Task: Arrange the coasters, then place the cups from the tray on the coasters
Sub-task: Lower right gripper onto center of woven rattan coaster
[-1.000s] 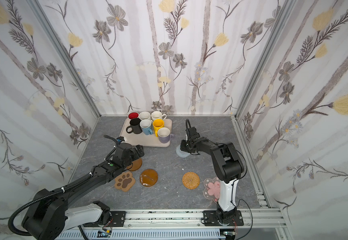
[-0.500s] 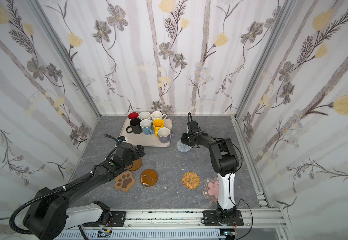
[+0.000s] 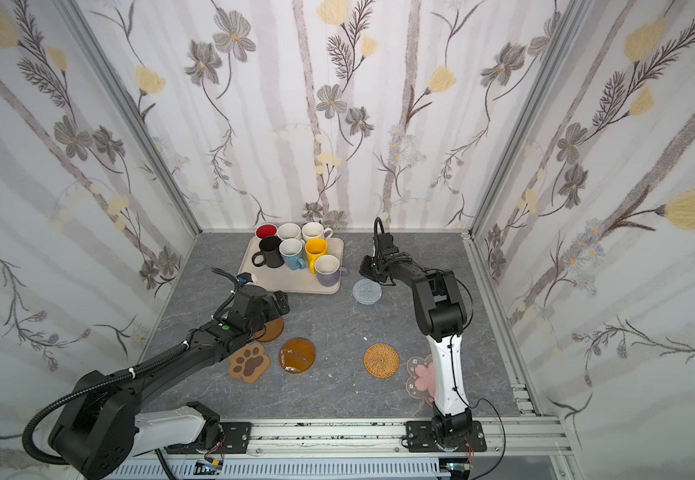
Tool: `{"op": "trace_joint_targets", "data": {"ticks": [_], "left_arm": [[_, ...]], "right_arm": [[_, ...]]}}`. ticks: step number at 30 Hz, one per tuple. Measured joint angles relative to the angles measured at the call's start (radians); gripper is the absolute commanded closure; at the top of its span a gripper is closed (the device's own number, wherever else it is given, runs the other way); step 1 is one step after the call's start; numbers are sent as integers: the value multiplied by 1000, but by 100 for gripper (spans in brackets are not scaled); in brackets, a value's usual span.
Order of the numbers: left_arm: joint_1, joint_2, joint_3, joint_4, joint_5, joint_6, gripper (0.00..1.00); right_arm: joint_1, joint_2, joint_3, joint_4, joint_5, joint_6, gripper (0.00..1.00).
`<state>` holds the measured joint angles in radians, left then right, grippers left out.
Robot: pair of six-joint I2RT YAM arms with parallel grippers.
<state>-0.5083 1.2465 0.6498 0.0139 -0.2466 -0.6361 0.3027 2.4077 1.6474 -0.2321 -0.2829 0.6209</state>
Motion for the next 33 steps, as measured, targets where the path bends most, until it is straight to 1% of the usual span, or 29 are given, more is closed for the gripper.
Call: {"op": "trace_joint_targets", "data": {"ticks": [14, 18, 22, 24, 29, 33], "left_arm": [[0, 8, 0, 14, 1, 1, 0], [0, 31, 0, 24, 1, 4, 0], [1, 37, 0, 31, 1, 8, 0], [2, 37, 0, 34, 1, 8, 0], [2, 28, 6, 33, 5, 8, 0], [0, 8, 19, 34, 23, 13, 0]], "right_arm": [[-35, 125, 183, 3, -35, 79, 71], [-44, 153, 238, 7, -51, 92, 71], [-49, 181, 266, 20, -66, 112, 69], [-50, 183, 267, 23, -76, 113, 68], [-49, 172, 270, 49, -81, 115, 62], [-51, 109, 267, 52, -81, 102, 60]]}}
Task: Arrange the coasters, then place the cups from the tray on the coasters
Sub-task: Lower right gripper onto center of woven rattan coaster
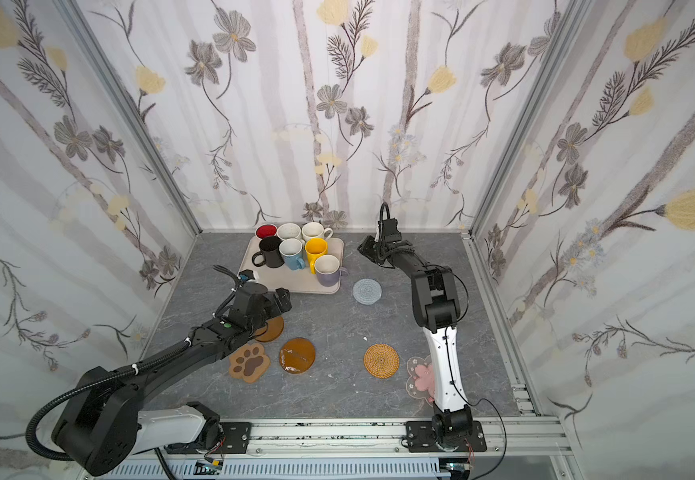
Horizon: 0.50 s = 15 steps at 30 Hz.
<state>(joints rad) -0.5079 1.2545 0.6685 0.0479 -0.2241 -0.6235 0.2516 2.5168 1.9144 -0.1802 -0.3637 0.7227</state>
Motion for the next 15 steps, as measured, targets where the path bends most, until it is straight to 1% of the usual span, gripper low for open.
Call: {"op": "trace_joint_targets", "data": {"ticks": [2, 5, 8, 15], "left_arm": [[-2, -22, 4, 0, 12, 4, 0], [-10, -46, 6, 3, 24, 3, 0], [-37, -76, 6, -2, 44, 2, 0], [-127, -143, 8, -32, 48, -17, 0]], "right_arm": [[0, -52, -20, 6, 0, -15, 59], [-1, -164, -99, 22, 5, -49, 59], [-1, -283, -226, 33, 16, -79, 58], [12, -584, -549, 45, 65, -141, 58]]}}
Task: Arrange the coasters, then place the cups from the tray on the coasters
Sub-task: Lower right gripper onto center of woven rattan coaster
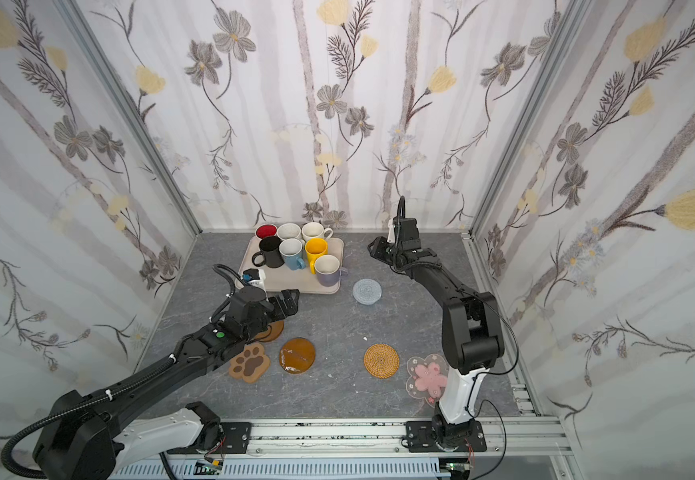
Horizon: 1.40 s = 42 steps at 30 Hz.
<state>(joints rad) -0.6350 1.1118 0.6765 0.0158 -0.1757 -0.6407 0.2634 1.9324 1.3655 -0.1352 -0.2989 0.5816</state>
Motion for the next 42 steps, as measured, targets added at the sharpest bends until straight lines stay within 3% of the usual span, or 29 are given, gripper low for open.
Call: {"op": "trace_joint_targets", "data": {"ticks": [7, 14, 25, 28, 33, 42], "left_arm": [[-109, -49, 0, -50, -23, -19, 0], [-217, -27, 2, -102, -66, -47, 0], [-374, 39, 13, -130, -140, -103, 0], [-395, 53, 13, -132, -155, -119, 0], [-409, 64, 13, -132, -171, -136, 0], [-411, 56, -26, -134, -177, -156, 0]], "right_arm": [[43, -277, -277, -34, 71, -59, 58], [122, -518, -445, -97, 161, -78, 58], [277, -800, -727, -167, 267, 0, 63], [314, -845, -800, -178, 283, 39, 67], [375, -873, -902, -178, 310, 105, 84], [485, -825, -1011, -116, 325, 212, 85]]}}
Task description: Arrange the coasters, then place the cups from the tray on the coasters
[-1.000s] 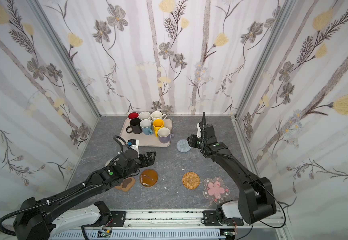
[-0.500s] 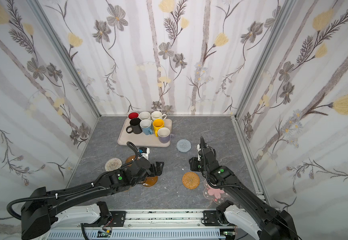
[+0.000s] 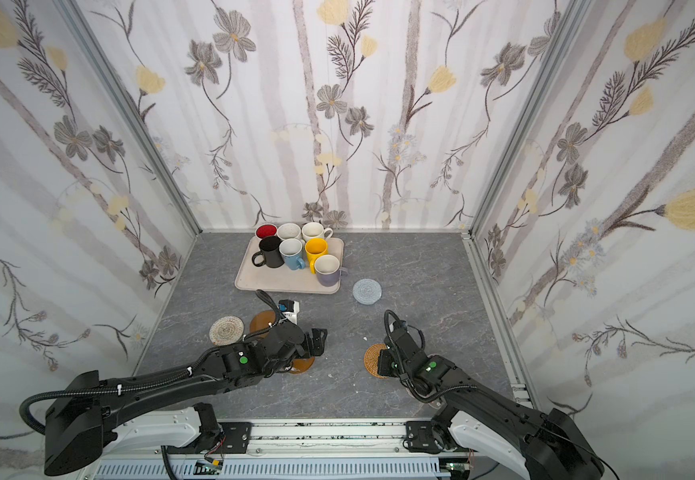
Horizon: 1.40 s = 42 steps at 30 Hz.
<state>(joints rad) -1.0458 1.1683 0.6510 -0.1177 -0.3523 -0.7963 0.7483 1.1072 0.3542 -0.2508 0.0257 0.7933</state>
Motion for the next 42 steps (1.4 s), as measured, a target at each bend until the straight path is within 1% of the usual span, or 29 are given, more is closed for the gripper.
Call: {"op": "trace_joint_targets", "data": {"ticks": [3, 9, 19, 26, 36, 42], "left_arm": [[0, -4, -14, 0, -2, -6, 0], [0, -4, -29, -6, -2, -19, 0], [8, 15, -29, -5, 1, -21, 0], [43, 19, -30, -4, 17, -20, 0], [110, 48, -32, 19, 63, -1, 0], [153, 80, -27, 42, 95, 19, 0]], "right_arm": [[24, 38, -24, 39, -1, 26, 84], [29, 116, -40, 146, -1, 52, 83], [18, 308, 9, 324, -19, 53, 79], [-42, 380, 31, 401, -85, 33, 79], [-152, 470, 87, 435, -157, -33, 79], [-204, 575, 150, 491, -196, -76, 79]]}}
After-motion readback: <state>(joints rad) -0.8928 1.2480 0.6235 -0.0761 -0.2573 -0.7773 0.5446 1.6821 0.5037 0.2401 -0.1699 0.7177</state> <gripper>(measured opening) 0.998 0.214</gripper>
